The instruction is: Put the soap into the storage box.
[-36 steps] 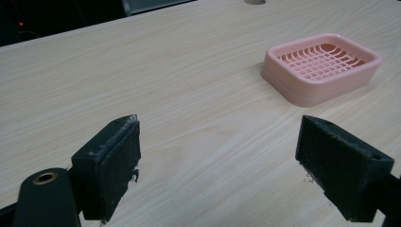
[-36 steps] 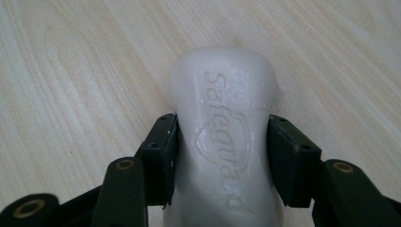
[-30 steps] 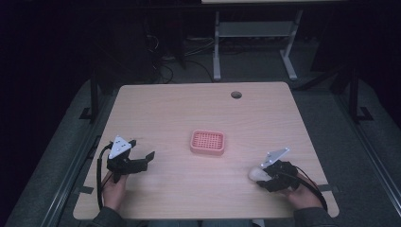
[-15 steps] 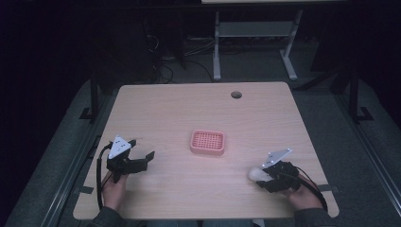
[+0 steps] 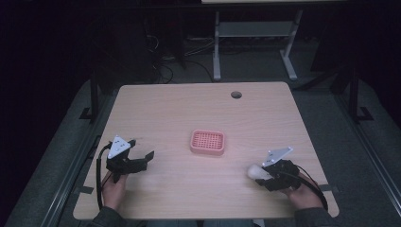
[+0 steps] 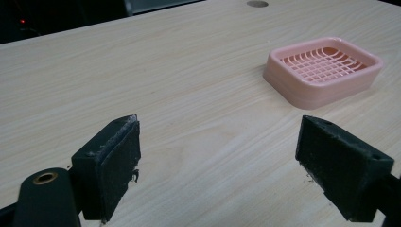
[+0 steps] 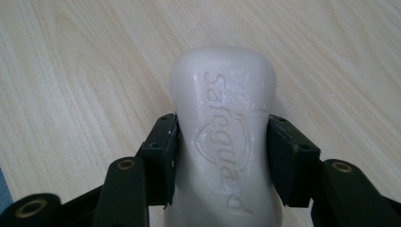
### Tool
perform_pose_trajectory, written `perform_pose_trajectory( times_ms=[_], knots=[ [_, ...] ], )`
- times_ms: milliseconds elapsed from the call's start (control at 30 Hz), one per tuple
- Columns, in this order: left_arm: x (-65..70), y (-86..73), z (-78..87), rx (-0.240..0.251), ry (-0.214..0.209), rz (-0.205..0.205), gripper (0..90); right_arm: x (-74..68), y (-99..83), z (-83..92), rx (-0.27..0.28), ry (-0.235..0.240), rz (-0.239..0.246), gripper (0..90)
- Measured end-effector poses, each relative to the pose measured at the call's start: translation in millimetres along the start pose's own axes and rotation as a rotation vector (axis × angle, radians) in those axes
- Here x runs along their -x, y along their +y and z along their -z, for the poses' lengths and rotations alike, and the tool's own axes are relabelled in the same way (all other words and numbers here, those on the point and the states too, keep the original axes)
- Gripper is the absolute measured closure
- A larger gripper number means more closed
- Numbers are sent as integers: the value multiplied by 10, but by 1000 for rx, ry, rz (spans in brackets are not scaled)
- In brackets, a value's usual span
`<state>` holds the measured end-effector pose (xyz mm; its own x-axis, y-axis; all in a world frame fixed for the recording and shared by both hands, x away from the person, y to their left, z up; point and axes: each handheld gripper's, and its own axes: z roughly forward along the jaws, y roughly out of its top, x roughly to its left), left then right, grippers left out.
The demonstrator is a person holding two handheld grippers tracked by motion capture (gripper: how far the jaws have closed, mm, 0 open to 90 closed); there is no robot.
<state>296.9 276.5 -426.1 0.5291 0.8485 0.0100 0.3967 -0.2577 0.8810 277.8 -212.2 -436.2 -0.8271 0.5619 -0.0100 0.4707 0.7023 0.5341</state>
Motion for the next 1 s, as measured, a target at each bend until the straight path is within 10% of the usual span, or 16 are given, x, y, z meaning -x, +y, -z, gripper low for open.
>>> perform_pose_trajectory(
  times_ms=[1000],
  knots=[
    [-4, -4, 7, 1, -5, 5, 146, 222, 529, -57, -34, 50, 95, 482]
  ],
)
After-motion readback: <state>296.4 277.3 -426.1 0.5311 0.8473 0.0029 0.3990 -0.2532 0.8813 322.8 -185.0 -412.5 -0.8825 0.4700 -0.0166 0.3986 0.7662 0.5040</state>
